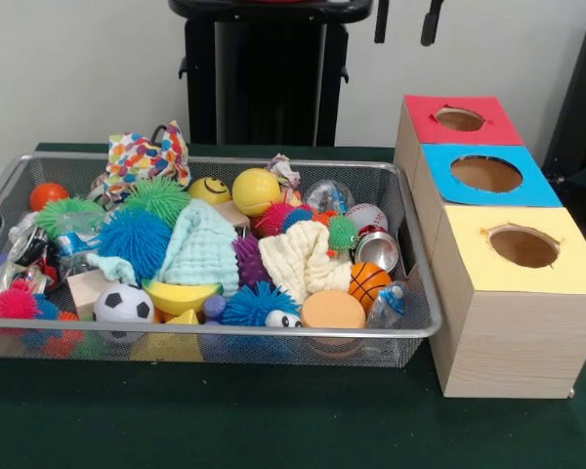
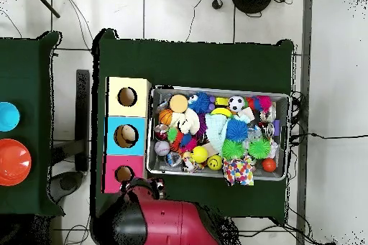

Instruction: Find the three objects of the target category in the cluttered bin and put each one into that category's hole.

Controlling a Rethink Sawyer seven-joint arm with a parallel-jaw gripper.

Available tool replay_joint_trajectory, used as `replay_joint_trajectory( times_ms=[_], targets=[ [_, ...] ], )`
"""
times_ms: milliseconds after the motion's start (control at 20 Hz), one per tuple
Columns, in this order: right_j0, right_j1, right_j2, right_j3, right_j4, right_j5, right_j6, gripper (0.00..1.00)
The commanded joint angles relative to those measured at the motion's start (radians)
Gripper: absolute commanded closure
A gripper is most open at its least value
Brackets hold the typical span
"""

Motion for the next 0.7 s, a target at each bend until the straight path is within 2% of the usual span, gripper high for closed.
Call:
replay_joint_trajectory(
  times_ms=[50,250,700],
  targets=[
    [-0.045,0.08,-0.008,-0.054,-0.044,-0.075,0.142,0.0],
    [-0.08,0.088,0.021,-0.04,-0.027,-0.148,0.137,0.0],
    [-0.12,0.131,0.039,-0.053,-0.027,-0.18,0.12,0.0]
  ],
)
